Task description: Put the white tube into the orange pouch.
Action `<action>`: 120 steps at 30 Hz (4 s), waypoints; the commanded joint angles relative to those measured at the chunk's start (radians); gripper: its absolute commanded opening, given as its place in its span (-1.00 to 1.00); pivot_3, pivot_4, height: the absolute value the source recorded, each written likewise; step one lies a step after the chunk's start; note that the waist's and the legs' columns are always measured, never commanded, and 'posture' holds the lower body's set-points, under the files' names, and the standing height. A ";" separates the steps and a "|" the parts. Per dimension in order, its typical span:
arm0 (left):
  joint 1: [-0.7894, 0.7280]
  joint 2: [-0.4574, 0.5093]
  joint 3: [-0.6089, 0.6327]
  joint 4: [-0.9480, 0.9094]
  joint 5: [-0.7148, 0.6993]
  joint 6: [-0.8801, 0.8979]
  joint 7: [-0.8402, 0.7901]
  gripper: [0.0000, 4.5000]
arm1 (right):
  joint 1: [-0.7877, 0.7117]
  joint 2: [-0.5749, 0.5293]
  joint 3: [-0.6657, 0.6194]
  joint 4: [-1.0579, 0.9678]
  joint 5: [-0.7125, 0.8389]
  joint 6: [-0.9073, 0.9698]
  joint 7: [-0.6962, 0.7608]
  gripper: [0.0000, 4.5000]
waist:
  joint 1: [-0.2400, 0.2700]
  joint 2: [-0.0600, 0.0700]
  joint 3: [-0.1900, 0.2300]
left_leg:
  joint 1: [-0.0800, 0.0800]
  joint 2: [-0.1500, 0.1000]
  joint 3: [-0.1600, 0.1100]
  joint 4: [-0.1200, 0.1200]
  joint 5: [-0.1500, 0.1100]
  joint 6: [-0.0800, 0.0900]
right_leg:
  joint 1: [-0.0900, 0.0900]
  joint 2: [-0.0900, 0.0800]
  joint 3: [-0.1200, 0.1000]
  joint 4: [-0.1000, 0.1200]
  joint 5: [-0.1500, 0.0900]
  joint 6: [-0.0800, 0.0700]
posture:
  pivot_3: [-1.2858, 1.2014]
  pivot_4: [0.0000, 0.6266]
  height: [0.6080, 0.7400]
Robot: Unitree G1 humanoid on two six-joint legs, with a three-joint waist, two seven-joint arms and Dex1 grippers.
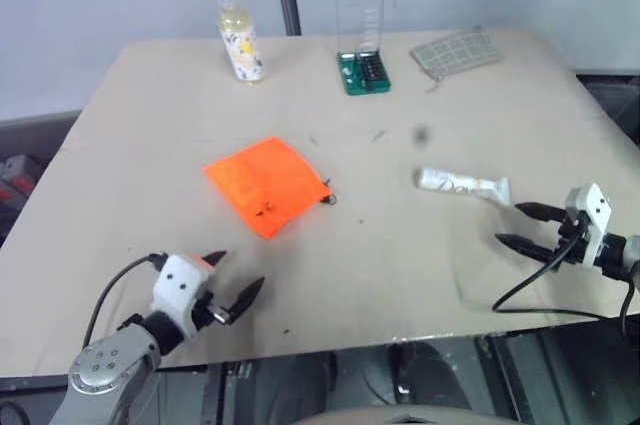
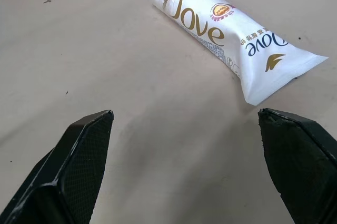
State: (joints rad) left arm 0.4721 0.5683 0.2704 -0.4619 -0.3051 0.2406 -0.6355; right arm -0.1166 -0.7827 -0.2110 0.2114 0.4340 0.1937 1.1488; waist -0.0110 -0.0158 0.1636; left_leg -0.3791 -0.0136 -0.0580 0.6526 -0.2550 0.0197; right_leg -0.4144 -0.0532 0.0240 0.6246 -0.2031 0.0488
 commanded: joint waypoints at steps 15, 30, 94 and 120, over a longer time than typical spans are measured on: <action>-0.002 0.009 0.004 -0.068 0.008 -0.021 -0.007 0.98 | 0.068 -0.029 -0.021 -0.130 0.007 0.036 0.012 0.97 | 0.000 0.000 0.000 | 0.000 0.000 0.000 0.000 0.000 0.000 | 0.000 0.000 0.000 0.000 0.000 0.000 | 0.03 -0.52 1.00; -0.130 -0.027 -0.186 -0.024 0.428 -0.239 0.198 0.98 | 0.094 -0.008 -0.033 -0.369 0.193 0.235 -0.001 0.97 | 0.005 0.000 0.001 | 0.000 0.000 0.000 0.000 0.000 0.000 | 0.000 0.000 0.000 0.000 0.000 0.000 | 0.03 -0.52 1.00; -0.526 -0.269 -0.271 0.192 0.587 -0.104 0.379 -0.96 | 0.129 0.034 0.008 -0.541 0.217 0.211 -0.044 1.00 | 0.024 0.000 0.001 | -0.001 -0.001 -0.002 0.001 0.000 0.000 | 0.000 0.000 -0.002 0.001 0.005 0.001 | 0.03 -0.52 1.00; -0.714 -0.133 -0.148 0.153 0.084 0.322 0.104 -0.96 | -0.451 0.033 0.294 0.213 -0.287 -0.098 -0.012 1.00 | -0.002 -0.001 0.002 | 0.000 -0.004 -0.002 0.002 0.000 0.000 | 0.001 0.001 -0.002 0.001 0.005 0.000 | 0.03 -0.52 1.00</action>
State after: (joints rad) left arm -0.2308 0.4250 0.1214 -0.2910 -0.2023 0.5690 -0.5266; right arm -0.5381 -0.7442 0.0587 0.3776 0.1692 0.1110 1.0935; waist -0.0127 -0.0169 0.1658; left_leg -0.3798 -0.0181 -0.0600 0.6539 -0.2547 0.0193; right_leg -0.4142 -0.0526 0.0226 0.6256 -0.1977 0.0485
